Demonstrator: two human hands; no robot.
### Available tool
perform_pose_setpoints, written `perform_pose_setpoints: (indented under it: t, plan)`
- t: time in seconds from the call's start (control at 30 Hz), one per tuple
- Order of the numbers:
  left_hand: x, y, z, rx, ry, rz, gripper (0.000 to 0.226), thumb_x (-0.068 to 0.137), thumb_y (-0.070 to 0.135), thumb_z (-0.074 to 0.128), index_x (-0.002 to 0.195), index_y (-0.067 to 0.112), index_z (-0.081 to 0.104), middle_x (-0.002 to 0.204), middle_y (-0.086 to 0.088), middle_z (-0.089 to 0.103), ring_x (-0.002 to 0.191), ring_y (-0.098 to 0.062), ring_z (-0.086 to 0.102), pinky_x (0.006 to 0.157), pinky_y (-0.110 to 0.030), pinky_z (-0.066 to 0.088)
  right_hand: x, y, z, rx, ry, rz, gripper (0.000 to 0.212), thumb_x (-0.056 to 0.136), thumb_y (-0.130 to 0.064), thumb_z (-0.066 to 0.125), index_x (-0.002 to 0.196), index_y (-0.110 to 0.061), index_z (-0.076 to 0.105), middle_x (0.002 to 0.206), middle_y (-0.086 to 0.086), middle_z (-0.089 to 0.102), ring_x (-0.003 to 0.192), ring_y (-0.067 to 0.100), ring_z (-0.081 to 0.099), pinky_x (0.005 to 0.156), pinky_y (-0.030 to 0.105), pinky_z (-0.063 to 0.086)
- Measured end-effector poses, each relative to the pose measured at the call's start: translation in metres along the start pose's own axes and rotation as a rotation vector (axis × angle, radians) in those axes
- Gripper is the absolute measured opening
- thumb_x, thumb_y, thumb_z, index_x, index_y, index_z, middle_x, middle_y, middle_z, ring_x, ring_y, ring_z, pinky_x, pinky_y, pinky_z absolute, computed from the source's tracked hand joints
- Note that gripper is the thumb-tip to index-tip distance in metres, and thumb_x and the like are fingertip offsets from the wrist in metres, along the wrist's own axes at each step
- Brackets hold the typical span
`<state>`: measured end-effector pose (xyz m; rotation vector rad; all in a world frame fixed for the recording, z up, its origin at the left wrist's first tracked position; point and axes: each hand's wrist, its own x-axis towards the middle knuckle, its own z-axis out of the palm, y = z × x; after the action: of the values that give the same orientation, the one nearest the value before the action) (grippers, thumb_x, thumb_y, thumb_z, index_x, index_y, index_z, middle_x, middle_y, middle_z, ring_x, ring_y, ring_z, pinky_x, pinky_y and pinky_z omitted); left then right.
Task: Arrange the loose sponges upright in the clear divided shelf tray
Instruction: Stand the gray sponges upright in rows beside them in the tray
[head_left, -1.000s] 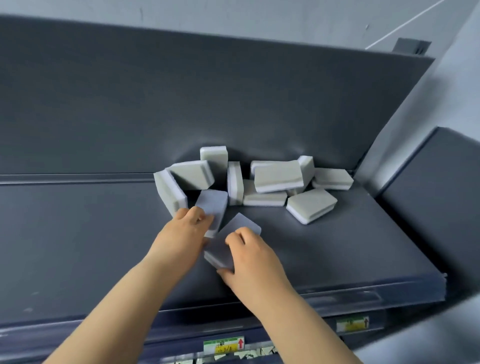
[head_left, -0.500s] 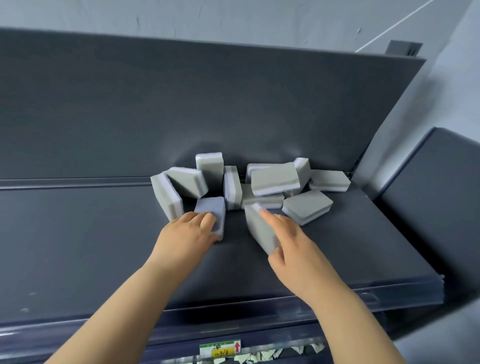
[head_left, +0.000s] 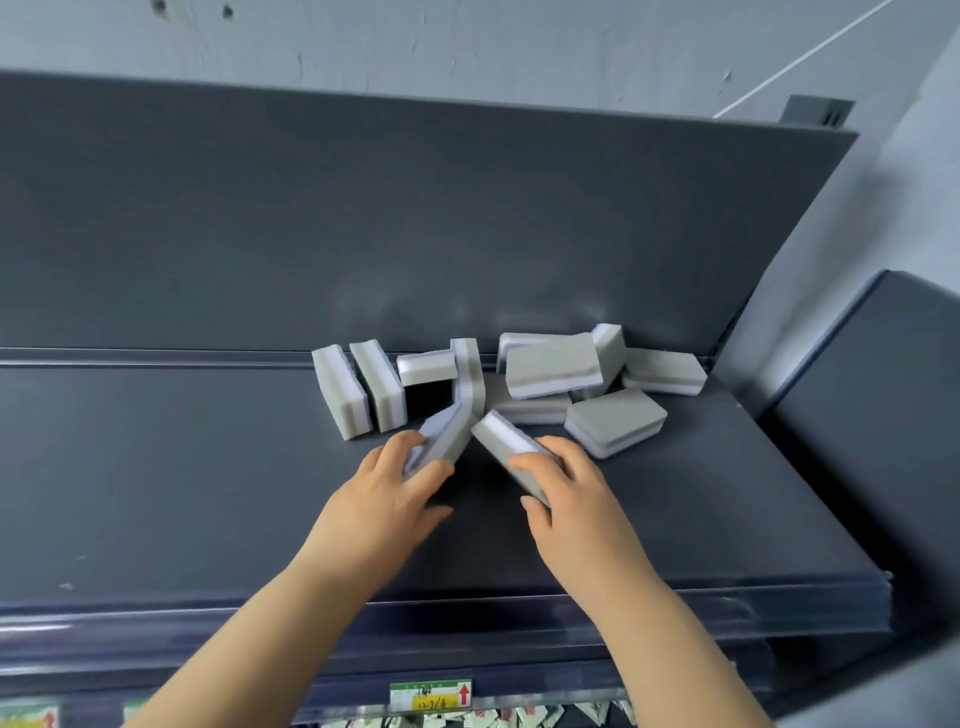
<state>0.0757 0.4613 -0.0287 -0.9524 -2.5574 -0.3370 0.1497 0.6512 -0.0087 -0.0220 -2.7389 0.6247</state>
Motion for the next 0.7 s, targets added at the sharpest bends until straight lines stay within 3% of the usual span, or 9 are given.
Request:
perform_pose_setpoints:
  t: [0.07, 0.13, 0.2, 0.27, 0.47, 0.6, 0.7]
  plan:
    - [0.002, 0.003, -0.008, -0.02, 0.063, -0.015, 0.045, 0.065, 0.016, 0.081, 0.101, 0.022, 0.055, 0.109, -0.008, 0.059, 0.08, -0.03, 0.061, 0.04, -0.032, 0.049, 0.0, 0.003, -0.003, 0.001, 0.045, -0.005, 0.043, 0.086, -0.009, 0.057, 0.125, -0.024, 0.049, 0.131, -0.004, 0.043, 0.115, 0.019, 0.046, 0.081, 0.024, 0.045]
    - [0.004, 0.006, -0.016, -0.05, 0.126, -0.03, 0.05, 0.068, 0.008, 0.078, 0.11, 0.02, 0.054, 0.106, -0.003, 0.063, 0.081, -0.029, 0.061, 0.054, -0.034, 0.053, 0.0, 0.006, -0.007, 0.034, 0.114, -0.002, 0.049, 0.084, -0.008, 0.06, 0.128, -0.022, 0.046, 0.124, -0.001, 0.051, 0.111, 0.02, 0.049, 0.083, 0.02, 0.039]
    - [0.005, 0.011, -0.024, -0.109, 0.165, -0.088, 0.05, 0.07, 0.009, 0.078, 0.116, 0.016, 0.057, 0.105, 0.0, 0.065, 0.09, -0.024, 0.061, 0.073, -0.026, 0.049, -0.002, 0.007, -0.011, 0.089, 0.127, 0.049, 0.05, 0.084, -0.013, 0.062, 0.129, -0.022, 0.043, 0.122, -0.002, 0.053, 0.11, 0.017, 0.05, 0.086, 0.018, 0.037]
    - [0.005, 0.016, -0.029, -0.197, 0.181, -0.172, 0.046, 0.073, 0.014, 0.078, 0.115, 0.013, 0.06, 0.107, 0.002, 0.064, 0.099, -0.013, 0.053, 0.081, -0.016, 0.039, -0.003, 0.009, -0.014, 0.142, 0.121, 0.085, 0.047, 0.084, -0.018, 0.064, 0.126, -0.023, 0.044, 0.121, -0.003, 0.052, 0.109, 0.015, 0.05, 0.086, 0.017, 0.038]
    - [-0.003, 0.021, -0.044, -0.24, 0.169, -0.158, 0.043, 0.078, 0.026, 0.074, 0.118, 0.017, 0.063, 0.108, 0.005, 0.057, 0.097, -0.011, 0.053, 0.083, -0.015, 0.038, -0.003, 0.014, -0.008, 0.227, 0.231, -0.065, 0.051, 0.076, -0.01, 0.073, 0.123, -0.02, 0.055, 0.115, -0.003, 0.053, 0.108, 0.006, 0.046, 0.092, -0.001, 0.026]
    - [-0.013, 0.017, -0.06, -0.186, 0.224, -0.157, 0.043, 0.077, 0.025, 0.064, 0.118, 0.012, 0.064, 0.109, 0.009, 0.053, 0.095, -0.011, 0.053, 0.085, -0.014, 0.038, -0.002, 0.005, 0.001, 0.244, 0.299, -0.151, 0.063, 0.072, -0.007, 0.076, 0.128, -0.022, 0.051, 0.113, 0.0, 0.051, 0.107, 0.008, 0.043, 0.093, 0.005, 0.031]
    - [-0.026, 0.007, -0.078, -0.116, 0.267, -0.162, 0.042, 0.078, 0.023, 0.064, 0.117, 0.009, 0.064, 0.107, 0.001, 0.058, 0.095, -0.015, 0.053, 0.086, -0.016, 0.039, -0.003, -0.016, 0.003, 0.303, 0.322, -0.198, 0.057, 0.074, -0.013, 0.074, 0.127, -0.017, 0.05, 0.113, 0.0, 0.055, 0.107, 0.011, 0.046, 0.093, 0.009, 0.034]
